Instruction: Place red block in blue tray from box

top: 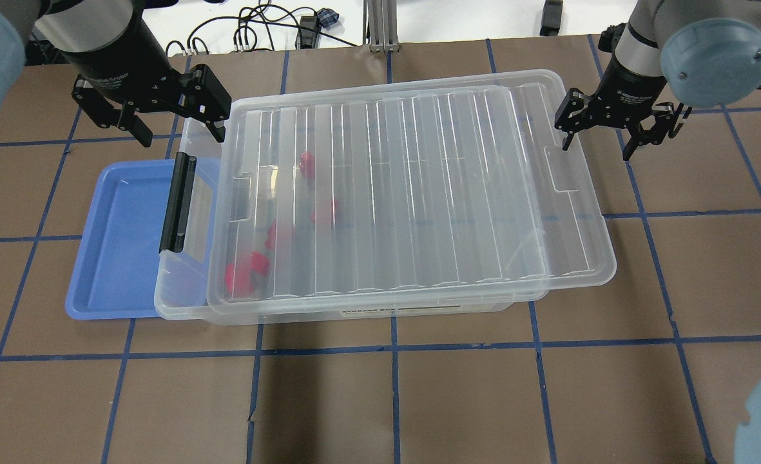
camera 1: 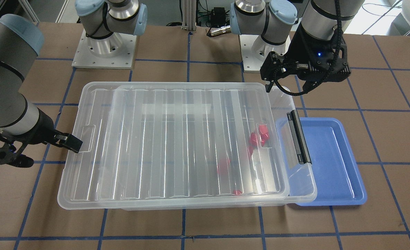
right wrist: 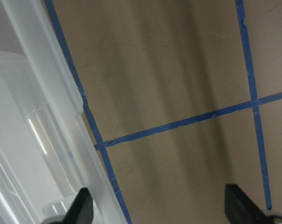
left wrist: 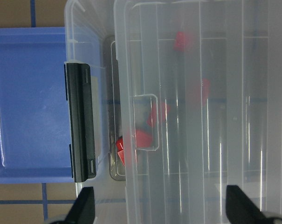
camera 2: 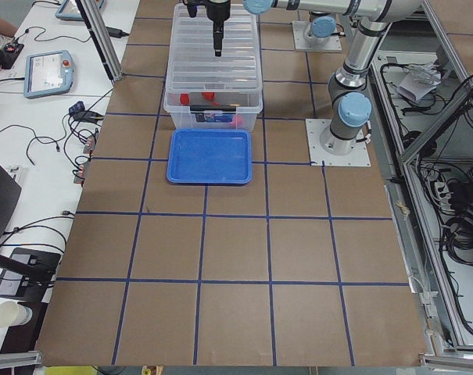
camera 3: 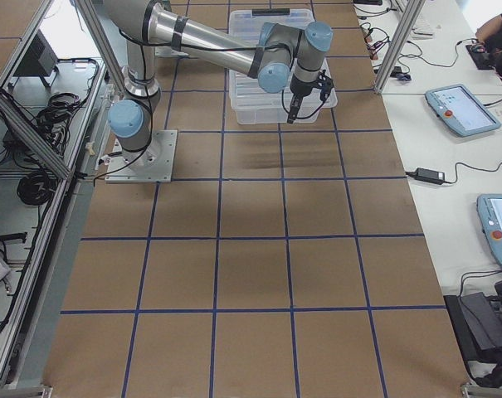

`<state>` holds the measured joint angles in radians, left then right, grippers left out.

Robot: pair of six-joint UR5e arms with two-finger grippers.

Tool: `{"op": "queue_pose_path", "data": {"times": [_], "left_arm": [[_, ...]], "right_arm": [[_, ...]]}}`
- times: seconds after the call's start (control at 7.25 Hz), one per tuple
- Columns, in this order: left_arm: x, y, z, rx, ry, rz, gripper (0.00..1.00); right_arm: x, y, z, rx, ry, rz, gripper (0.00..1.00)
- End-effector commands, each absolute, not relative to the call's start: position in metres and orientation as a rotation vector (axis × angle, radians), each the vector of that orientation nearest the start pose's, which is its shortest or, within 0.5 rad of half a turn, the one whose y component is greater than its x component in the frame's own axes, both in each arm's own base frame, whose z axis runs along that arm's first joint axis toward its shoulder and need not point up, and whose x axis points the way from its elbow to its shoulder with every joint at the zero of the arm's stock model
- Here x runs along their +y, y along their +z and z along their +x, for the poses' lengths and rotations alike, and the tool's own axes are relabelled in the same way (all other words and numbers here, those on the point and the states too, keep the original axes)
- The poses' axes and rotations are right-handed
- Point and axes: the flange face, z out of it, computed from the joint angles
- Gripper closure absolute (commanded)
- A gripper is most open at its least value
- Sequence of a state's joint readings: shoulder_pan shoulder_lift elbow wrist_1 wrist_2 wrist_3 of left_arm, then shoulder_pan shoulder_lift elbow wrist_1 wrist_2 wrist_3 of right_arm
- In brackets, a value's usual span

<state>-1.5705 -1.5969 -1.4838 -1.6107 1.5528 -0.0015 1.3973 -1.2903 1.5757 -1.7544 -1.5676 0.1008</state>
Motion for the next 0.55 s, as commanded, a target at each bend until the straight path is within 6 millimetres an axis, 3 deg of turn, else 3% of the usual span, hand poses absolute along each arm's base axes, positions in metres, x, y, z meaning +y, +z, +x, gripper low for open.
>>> {"op": "queue_pose_path", "data": {"times": [0.0,0.41], "left_arm": [[-0.505,0.512,-0.137,3.16,-0.024,-0.007,0.0],[-0.508,0.507,-0.137,3.158,-0.01,-0.005,0.0]], "right_arm": [[-0.598,0.354,-0.005,3.104,0.145,0.367,0.0],[-0.599,0.355,-0.036,3.116,0.122,0.283,0.0]]}}
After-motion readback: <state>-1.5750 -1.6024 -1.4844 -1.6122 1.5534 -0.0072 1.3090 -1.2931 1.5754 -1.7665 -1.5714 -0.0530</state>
